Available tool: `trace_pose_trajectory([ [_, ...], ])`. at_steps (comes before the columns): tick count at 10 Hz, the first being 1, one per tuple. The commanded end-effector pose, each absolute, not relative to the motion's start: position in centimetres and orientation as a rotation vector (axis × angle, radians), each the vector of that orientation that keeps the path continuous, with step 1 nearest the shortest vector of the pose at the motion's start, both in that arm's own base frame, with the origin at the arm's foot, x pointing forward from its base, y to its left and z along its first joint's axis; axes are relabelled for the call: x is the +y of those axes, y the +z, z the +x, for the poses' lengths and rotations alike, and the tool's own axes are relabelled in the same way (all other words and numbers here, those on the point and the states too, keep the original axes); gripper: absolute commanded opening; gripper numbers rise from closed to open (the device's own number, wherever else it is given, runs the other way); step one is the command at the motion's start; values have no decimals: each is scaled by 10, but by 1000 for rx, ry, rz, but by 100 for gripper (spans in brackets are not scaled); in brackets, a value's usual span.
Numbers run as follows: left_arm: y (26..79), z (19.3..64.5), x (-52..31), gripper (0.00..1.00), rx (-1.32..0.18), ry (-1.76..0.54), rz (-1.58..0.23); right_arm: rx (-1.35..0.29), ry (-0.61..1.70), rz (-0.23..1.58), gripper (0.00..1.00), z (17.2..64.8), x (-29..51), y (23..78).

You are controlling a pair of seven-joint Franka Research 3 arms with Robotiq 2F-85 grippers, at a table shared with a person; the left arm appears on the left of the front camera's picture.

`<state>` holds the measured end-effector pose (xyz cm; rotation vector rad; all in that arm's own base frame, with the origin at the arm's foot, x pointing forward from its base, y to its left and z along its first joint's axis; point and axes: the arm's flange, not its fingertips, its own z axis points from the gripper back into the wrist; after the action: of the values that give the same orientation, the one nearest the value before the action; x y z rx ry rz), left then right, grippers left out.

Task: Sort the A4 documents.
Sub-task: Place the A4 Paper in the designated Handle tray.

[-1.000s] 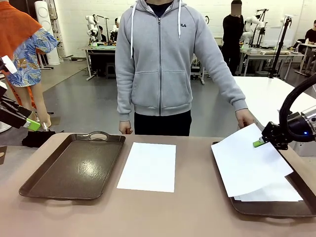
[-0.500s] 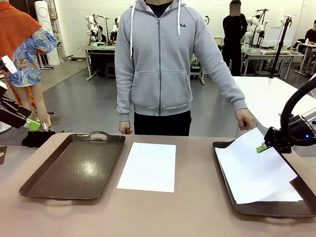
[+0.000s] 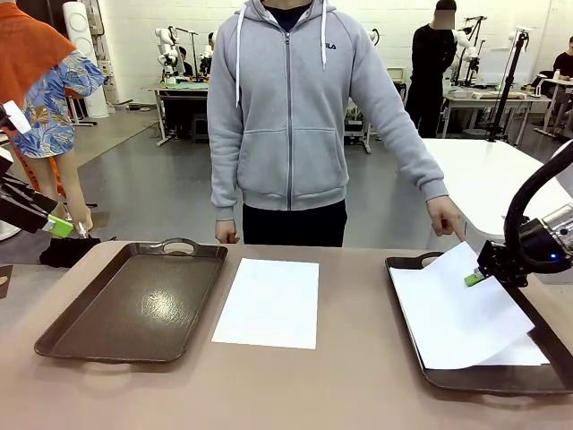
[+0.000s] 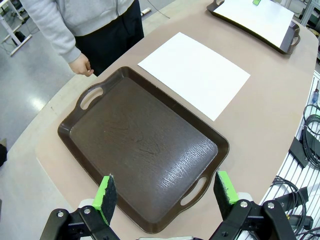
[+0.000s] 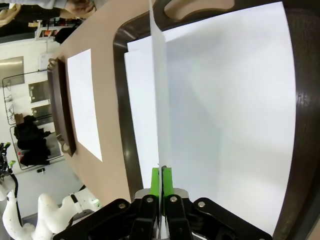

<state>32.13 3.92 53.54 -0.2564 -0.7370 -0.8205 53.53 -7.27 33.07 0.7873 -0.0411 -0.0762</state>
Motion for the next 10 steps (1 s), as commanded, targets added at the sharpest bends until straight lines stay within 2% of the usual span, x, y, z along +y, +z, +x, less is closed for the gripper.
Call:
trace_pose_trajectory([
  [1,534,322,40,100,-740,-820,-268,-41,-105,719,1,535,-78,329],
  [9,534,322,40,100,-740,-820,-268,-36,-106,597,1,537,-75,329],
  [10,534,322,40,100,-740,-820,-268,-41,-109,590,17,537,-76,330],
])
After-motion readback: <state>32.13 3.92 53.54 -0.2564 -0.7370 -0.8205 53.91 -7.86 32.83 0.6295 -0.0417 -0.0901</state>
